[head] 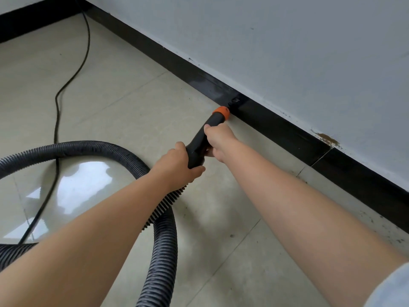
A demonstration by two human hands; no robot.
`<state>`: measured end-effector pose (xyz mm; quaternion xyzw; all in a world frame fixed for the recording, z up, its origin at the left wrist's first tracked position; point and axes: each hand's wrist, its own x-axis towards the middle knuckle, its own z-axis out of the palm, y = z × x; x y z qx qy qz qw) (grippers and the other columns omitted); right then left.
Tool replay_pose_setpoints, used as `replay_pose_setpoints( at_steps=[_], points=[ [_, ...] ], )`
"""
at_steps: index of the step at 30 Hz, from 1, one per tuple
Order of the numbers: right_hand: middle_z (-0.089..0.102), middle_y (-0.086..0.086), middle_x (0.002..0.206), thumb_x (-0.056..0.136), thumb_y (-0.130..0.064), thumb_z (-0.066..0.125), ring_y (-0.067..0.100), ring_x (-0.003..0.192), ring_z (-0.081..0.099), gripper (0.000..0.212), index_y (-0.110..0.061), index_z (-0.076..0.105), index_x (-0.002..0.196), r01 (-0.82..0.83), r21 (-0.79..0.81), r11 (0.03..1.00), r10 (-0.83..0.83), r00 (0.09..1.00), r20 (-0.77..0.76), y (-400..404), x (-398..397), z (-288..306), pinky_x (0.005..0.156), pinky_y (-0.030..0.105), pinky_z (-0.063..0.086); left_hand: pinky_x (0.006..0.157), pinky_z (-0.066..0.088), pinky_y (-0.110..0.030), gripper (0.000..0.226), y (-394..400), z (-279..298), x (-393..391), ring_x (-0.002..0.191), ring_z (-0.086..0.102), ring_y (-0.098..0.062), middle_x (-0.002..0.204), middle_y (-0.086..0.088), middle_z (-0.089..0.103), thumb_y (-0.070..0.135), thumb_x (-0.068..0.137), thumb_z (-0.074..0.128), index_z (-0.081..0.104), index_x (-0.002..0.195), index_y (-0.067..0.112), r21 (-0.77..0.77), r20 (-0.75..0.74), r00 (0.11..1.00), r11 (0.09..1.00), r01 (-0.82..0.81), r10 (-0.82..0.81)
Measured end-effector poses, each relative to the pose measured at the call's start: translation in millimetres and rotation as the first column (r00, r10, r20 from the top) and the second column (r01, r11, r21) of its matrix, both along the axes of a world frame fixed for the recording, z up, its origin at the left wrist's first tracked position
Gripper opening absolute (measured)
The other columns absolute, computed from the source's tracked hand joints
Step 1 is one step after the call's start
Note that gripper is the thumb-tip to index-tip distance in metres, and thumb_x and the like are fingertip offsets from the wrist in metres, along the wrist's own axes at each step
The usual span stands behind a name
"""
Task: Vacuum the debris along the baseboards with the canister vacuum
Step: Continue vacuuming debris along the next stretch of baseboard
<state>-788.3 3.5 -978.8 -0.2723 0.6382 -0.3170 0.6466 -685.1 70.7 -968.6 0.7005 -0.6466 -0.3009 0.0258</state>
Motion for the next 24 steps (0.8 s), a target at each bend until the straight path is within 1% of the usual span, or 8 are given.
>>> replay_pose_setpoints(
  at_steps=[5, 10, 12, 14, 16, 19, 22, 24],
  points=[
    [0.054, 0.013, 0.109, 0.1, -0.02, 0.042, 0.033, 0.101, 0.059, 0.031, -0.004, 0.042, 0.127, 0.04, 0.003, 0.999, -0.04, 0.999, -0.012, 25, -18, -4, 0.076, 0.041, 0.056, 0.075, 0.051, -0.037, 0.042, 19, 4, -11, 0.087, 0.063, -0.025, 0.1, -0.011, 0.062, 0.038, 0.086, 0.061, 0.037, 0.103, 0.008, 0.001, 0.038, 0.996, 0.996, 0.084, -0.084],
    [0.057, 0.015, 0.117, 0.099, -0.014, 0.044, 0.027, 0.093, 0.06, 0.035, -0.002, 0.041, 0.132, -0.034, 0.0, 0.999, 0.034, 0.999, 0.019, 36, -29, 3, 0.074, 0.037, 0.054, 0.074, 0.049, -0.037, 0.041, 28, 5, -15, 0.09, 0.062, -0.028, 0.102, -0.012, 0.061, 0.039, 0.086, 0.061, 0.034, 0.099, 0.01, -0.016, 0.062, 0.997, 0.999, 0.036, -0.035],
    [0.054, 0.013, 0.123, 0.099, -0.01, 0.043, 0.022, 0.092, 0.06, 0.041, -0.006, 0.036, 0.139, -0.156, -0.062, 0.986, 0.151, 0.986, -0.077, 29, -31, 8, 0.076, 0.032, 0.052, 0.074, 0.051, -0.037, 0.041, 20, 8, -10, 0.088, 0.063, -0.028, 0.1, -0.012, 0.062, 0.039, 0.086, 0.061, 0.035, 0.098, 0.01, -0.027, 0.059, 0.998, 0.999, -0.034, 0.036],
    [0.049, 0.011, 0.133, 0.099, -0.008, 0.039, 0.021, 0.101, 0.06, 0.048, -0.013, 0.03, 0.145, -0.292, -0.139, 0.946, 0.262, 0.944, -0.203, 18, -29, 12, 0.083, 0.031, 0.05, 0.071, 0.05, -0.035, 0.039, 8, 13, -6, 0.083, 0.063, -0.025, 0.096, -0.01, 0.064, 0.038, 0.086, 0.061, 0.035, 0.098, 0.011, -0.023, 0.047, 0.996, 0.997, -0.073, 0.074],
    [0.046, 0.011, 0.138, 0.099, -0.009, 0.036, 0.024, 0.111, 0.057, 0.052, -0.02, 0.024, 0.148, -0.442, -0.169, 0.881, 0.357, 0.855, -0.375, 10, -24, 12, 0.094, 0.036, 0.049, 0.066, 0.048, -0.031, 0.037, -1, 18, -3, 0.075, 0.062, -0.021, 0.088, -0.006, 0.065, 0.036, 0.088, 0.06, 0.035, 0.099, 0.011, -0.012, 0.021, 0.997, 0.997, -0.079, 0.079],
    [0.044, 0.013, 0.142, 0.1, -0.012, 0.032, 0.03, 0.121, 0.049, 0.052, -0.022, 0.022, 0.149, -0.594, -0.192, 0.781, 0.409, 0.719, -0.562, 0, -16, 6, 0.099, 0.04, 0.045, 0.057, 0.045, -0.026, 0.035, -9, 20, 4, 0.064, 0.058, -0.015, 0.08, -0.002, 0.062, 0.033, 0.089, 0.059, 0.034, 0.098, 0.011, -0.008, -0.004, 0.996, 0.996, -0.084, 0.084],
    [0.047, 0.012, 0.139, 0.1, -0.02, 0.034, 0.03, 0.121, 0.049, 0.047, -0.018, 0.029, 0.147, -0.579, -0.258, 0.773, 0.365, 0.739, -0.566, -5, -6, 2, 0.101, 0.041, 0.043, 0.052, 0.042, -0.022, 0.034, -10, 17, 15, 0.06, 0.056, -0.011, 0.078, -0.002, 0.06, 0.032, 0.088, 0.061, 0.034, 0.095, 0.012, -0.011, -0.016, 0.994, 0.994, -0.11, 0.11],
    [0.049, 0.01, 0.136, 0.099, -0.024, 0.041, 0.029, 0.115, 0.054, 0.049, -0.017, 0.032, 0.146, -0.486, -0.297, 0.822, 0.311, 0.82, -0.48, -5, 4, -1, 0.096, 0.041, 0.048, 0.05, 0.038, -0.021, 0.036, -7, 16, 20, 0.058, 0.052, -0.009, 0.075, 0.001, 0.055, 0.032, 0.088, 0.061, 0.032, 0.093, 0.012, -0.025, 0.014, 0.994, 0.993, -0.112, 0.113]
  ],
)
